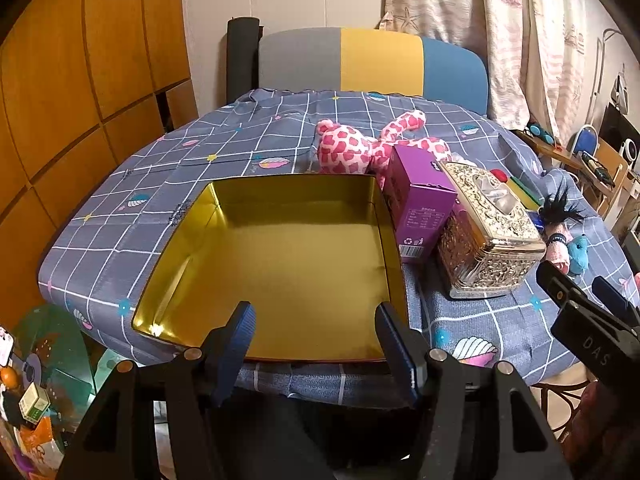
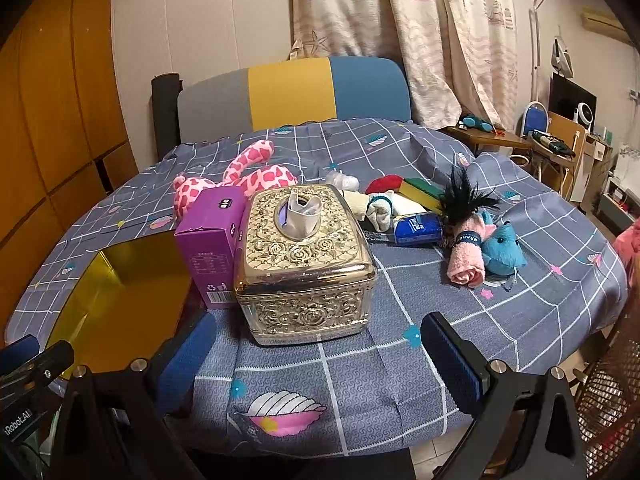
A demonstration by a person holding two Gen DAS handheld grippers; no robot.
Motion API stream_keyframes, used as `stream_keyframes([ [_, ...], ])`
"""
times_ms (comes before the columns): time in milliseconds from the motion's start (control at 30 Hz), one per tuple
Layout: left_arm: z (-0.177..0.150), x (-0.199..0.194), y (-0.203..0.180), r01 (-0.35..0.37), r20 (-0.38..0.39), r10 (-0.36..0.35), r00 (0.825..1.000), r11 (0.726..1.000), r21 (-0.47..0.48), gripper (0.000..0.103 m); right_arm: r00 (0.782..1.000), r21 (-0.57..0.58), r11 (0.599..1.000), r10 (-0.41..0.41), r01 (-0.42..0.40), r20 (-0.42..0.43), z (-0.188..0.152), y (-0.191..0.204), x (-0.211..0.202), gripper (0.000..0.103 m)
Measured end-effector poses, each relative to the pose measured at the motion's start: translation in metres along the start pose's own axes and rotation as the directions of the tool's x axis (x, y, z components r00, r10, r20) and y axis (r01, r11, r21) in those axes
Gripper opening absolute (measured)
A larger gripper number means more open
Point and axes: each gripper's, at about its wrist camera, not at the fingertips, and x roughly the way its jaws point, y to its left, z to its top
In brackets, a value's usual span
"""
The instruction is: Organize soft objects
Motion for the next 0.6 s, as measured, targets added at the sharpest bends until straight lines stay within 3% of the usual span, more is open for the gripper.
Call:
stream_keyframes([
  [600, -0.001, 0.001, 0.0008, 0.004, -0.007, -0.004, 1.0, 1.0, 0.004, 0.063, 1.0, -0.008, 1.0, 0.001, -0.001, -0.015, -0.0016, 0.0008, 0.0035, 0.103],
])
